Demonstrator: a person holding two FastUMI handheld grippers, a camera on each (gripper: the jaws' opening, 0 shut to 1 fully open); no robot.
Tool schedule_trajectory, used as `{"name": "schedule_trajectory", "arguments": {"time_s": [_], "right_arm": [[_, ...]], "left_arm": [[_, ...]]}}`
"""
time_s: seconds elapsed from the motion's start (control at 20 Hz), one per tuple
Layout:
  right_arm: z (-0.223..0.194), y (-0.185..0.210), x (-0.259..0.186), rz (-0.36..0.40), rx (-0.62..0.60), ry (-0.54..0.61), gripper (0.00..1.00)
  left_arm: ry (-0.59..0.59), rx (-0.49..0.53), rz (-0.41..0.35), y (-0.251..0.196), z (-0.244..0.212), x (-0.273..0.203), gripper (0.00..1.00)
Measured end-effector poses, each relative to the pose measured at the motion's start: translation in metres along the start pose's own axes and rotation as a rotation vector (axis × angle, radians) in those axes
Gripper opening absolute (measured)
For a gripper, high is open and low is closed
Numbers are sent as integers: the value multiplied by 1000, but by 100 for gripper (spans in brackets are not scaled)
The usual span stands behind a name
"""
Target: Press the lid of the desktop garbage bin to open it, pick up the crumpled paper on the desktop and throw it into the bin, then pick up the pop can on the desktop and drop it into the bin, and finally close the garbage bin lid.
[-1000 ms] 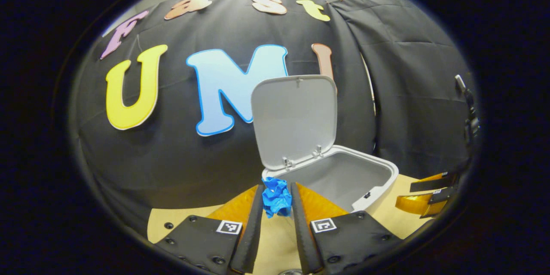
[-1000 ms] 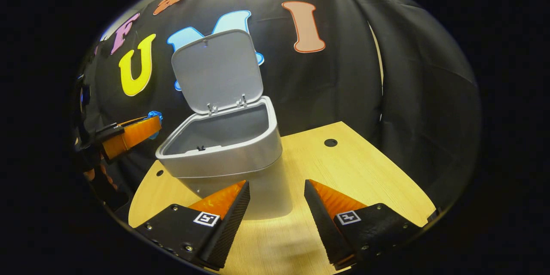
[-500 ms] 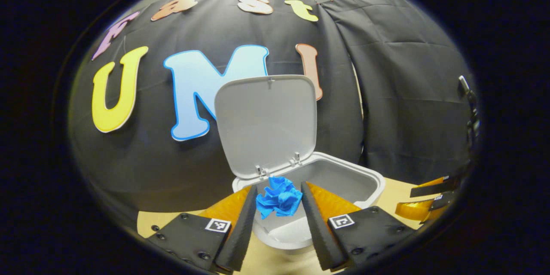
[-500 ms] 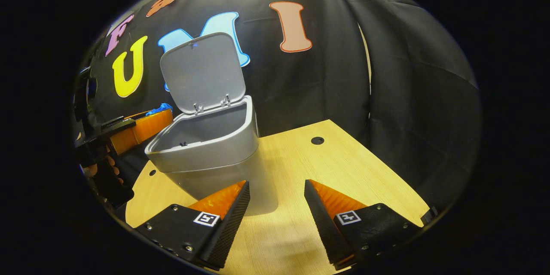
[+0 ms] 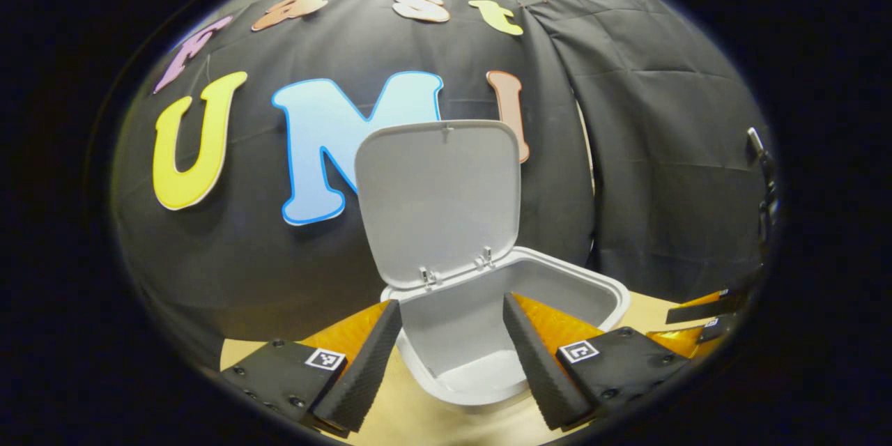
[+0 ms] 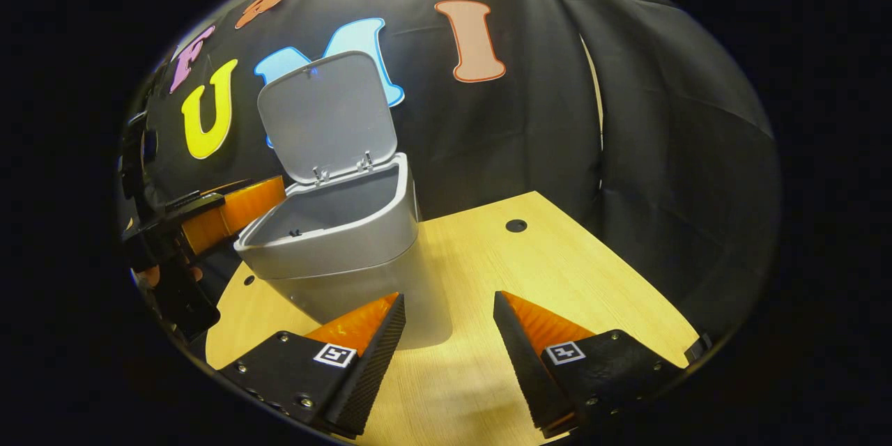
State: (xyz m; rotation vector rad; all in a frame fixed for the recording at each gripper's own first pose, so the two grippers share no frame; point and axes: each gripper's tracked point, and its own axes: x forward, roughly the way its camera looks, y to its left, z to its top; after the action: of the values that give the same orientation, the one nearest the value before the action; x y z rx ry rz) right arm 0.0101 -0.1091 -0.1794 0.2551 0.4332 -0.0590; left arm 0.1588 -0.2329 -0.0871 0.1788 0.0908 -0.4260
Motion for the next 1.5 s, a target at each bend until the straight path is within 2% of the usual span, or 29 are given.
{"name": "schedule_trajectory", "arguments": {"time_s": [0.05, 0.1, 0.35, 0.5, 0.7, 0.75, 0.9, 1.0, 1.1, 1.15, 1.2, 1.5], "right_arm": [[-2, 4, 0, 9, -7, 4, 83], [-4, 10, 0, 18, -16, 11, 83], [-11, 40, -2, 85, -41, 36, 83], [-19, 64, -4, 129, -69, 51, 83], [-25, 93, -5, 183, -108, 66, 83], [-26, 100, -5, 195, -115, 69, 83], [-34, 118, -8, 229, -140, 79, 83], [-40, 130, -9, 251, -159, 87, 83], [-45, 142, -9, 272, -181, 98, 83], [-48, 146, -9, 282, -193, 104, 83], [-53, 150, -10, 291, -205, 110, 83], [-66, 181, -7, 340, -250, 138, 83]], "left_arm": [[-3, 0, 8, 3, 2, -3, 95], [-5, -1, 16, 8, 3, -7, 100], [-12, -20, 73, 37, 6, -24, 100], [-19, -27, 120, 61, 7, -40, 95], [-23, -37, 182, 95, 6, -63, 96], [-24, -41, 198, 103, 6, -69, 100], [-22, -51, 241, 126, 2, -85, 92], [-16, -57, 266, 139, -3, -95, 100], [-13, -65, 290, 151, -7, -105, 96], [-12, -71, 299, 156, -10, -109, 100], [-10, -76, 309, 161, -12, -113, 96], [0, -79, 358, 190, -22, -132, 96]]}}
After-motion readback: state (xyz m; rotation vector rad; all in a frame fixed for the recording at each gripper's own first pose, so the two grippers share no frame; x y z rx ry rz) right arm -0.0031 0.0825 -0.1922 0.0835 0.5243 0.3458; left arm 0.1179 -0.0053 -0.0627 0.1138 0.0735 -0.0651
